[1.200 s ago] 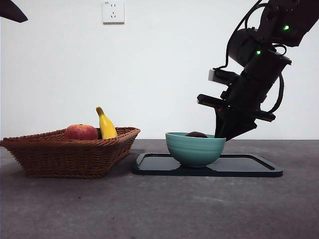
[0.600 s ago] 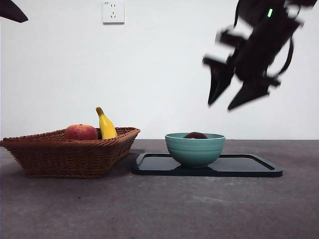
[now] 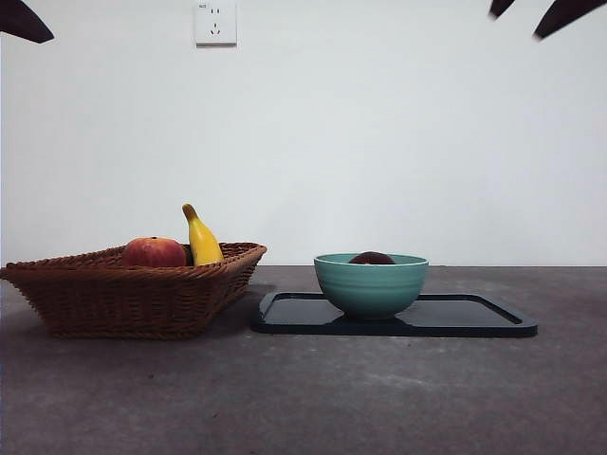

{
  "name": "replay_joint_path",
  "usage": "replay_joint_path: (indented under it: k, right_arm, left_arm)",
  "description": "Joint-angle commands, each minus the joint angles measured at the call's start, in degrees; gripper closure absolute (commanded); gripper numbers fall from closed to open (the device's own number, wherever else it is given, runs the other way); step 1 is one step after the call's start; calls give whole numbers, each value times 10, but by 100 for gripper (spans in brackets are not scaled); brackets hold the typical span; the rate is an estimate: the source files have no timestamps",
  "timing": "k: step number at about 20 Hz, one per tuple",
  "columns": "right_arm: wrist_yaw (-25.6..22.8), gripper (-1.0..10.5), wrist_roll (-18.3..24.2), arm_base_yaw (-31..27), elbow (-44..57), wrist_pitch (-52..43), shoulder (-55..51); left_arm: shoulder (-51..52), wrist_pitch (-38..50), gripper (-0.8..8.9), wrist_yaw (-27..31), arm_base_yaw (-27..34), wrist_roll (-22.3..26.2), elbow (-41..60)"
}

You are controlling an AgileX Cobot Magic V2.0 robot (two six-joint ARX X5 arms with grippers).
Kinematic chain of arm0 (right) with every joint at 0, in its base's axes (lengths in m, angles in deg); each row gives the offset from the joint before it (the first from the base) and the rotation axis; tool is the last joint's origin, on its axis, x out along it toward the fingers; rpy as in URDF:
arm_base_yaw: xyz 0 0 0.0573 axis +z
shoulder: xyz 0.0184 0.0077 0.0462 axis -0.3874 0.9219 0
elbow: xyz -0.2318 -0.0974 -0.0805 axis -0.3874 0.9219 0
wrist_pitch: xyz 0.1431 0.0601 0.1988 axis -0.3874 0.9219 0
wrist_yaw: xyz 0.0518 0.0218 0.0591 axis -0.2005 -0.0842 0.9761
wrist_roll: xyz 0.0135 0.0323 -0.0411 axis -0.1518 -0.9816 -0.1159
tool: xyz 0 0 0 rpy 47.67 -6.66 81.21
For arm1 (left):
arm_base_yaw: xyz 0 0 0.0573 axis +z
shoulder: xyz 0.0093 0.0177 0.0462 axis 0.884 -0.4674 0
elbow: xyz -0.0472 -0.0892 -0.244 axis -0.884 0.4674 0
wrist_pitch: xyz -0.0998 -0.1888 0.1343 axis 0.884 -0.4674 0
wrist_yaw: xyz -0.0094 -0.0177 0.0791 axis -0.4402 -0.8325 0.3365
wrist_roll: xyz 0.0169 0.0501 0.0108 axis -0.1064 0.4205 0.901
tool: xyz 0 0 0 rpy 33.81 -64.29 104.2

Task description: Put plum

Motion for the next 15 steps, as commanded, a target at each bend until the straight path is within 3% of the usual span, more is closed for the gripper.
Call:
replay_joint_path:
  k: [1,7,15]
  right_arm:
    - [15,678,9,3,24,12,-46]
    - [130,678,8,4,137,14,-181]
    - [150,678,9,4,224,38,-258]
  left_arm:
    - [-3,4,439,-2,-2,11,-4]
    - [-3,4,440,-2,-2,11,-4]
    - [-3,4,440,-2,-2,11,-4]
